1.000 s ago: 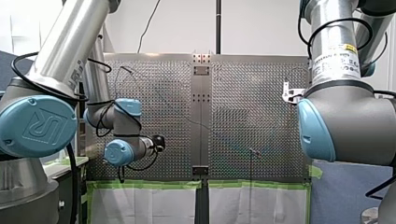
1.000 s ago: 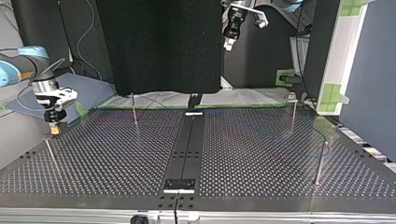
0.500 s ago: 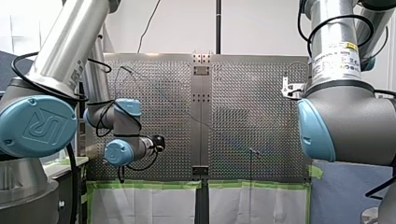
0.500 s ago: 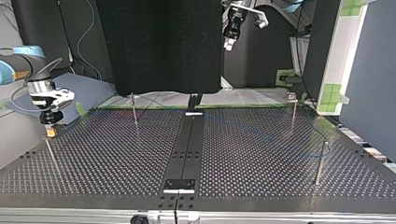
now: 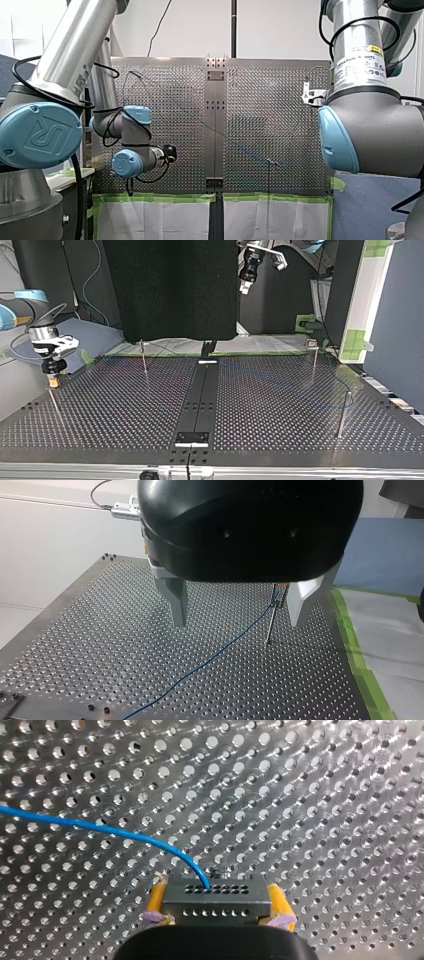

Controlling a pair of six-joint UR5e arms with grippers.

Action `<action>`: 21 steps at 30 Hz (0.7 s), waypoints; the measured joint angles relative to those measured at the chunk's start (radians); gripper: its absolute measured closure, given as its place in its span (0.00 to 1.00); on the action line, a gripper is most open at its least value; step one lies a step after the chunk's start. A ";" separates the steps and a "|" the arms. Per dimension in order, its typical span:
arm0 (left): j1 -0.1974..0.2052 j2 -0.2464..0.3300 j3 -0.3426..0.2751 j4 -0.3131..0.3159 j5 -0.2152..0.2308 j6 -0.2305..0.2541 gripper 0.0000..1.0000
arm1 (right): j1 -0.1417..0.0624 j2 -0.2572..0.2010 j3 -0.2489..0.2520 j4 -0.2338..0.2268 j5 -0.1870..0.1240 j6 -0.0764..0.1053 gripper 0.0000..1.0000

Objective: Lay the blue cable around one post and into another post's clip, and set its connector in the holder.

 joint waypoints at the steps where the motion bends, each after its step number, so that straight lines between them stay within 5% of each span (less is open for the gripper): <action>1: 0.000 0.000 0.000 0.000 0.000 0.000 0.00 | 0.000 0.001 0.000 -0.003 -0.001 0.003 1.00; 21: 0.000 0.000 0.000 -0.001 0.000 0.000 0.00 | -0.024 0.014 -0.001 -0.041 -0.008 0.038 1.00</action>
